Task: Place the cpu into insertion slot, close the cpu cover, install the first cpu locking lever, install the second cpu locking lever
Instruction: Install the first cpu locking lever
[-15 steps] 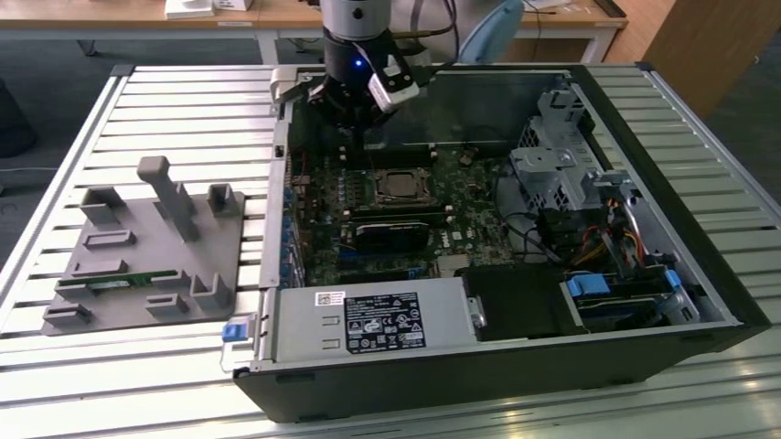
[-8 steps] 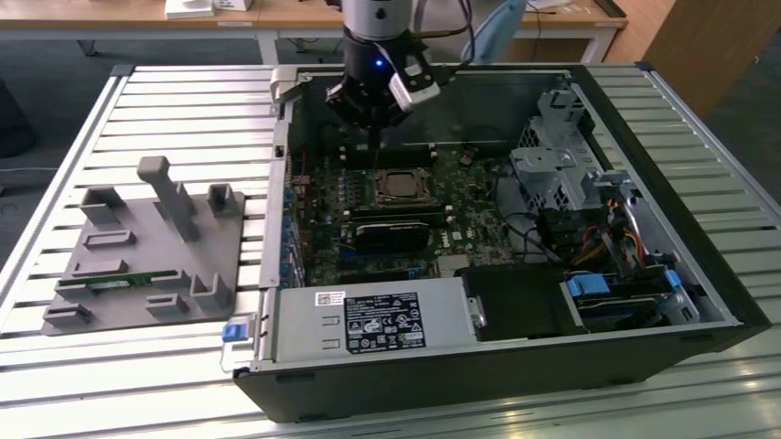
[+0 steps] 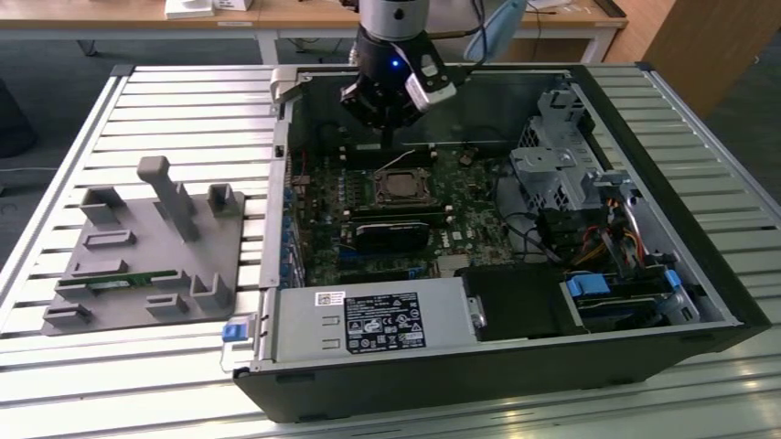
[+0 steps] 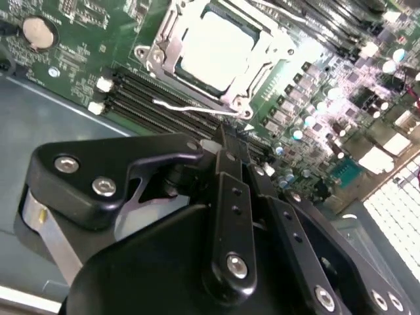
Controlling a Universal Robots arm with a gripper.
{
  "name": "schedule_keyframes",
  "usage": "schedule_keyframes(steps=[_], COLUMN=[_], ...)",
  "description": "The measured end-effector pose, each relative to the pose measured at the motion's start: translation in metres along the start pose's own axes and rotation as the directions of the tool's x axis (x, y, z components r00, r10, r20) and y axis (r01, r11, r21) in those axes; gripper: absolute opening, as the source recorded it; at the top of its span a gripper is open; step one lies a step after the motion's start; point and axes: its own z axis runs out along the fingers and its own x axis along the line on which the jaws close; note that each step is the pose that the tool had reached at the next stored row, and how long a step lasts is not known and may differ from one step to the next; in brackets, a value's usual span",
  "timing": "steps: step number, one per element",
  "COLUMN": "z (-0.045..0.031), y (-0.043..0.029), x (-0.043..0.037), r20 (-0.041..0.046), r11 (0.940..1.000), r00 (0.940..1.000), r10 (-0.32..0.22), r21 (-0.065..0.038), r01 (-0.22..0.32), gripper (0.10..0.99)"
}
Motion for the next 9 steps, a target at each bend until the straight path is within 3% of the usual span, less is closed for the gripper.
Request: schedule_keyframes(steps=[1,4,5,9], z=[0.0001,0.0009,0.0019,0.0058], y=[0.0000,-0.0004,-0.0005,-0.0007], x=[0.0000,0.0000,-0.0001,-0.0003], r20=[0.0001,-0.0004,-0.0001,-0.0003], r11=[1.0000,0.9989,0.9986,0.9987], r00=[1.0000,1.0000,1.0000,1.0000], r10=[0.000,0.000,0.000,0.000], r21=[-0.005,-0.047,-0.052,-0.052], r01=[0.000,0.000,0.000,0.000], gripper=[0.106,0.106,0.106,0.106])
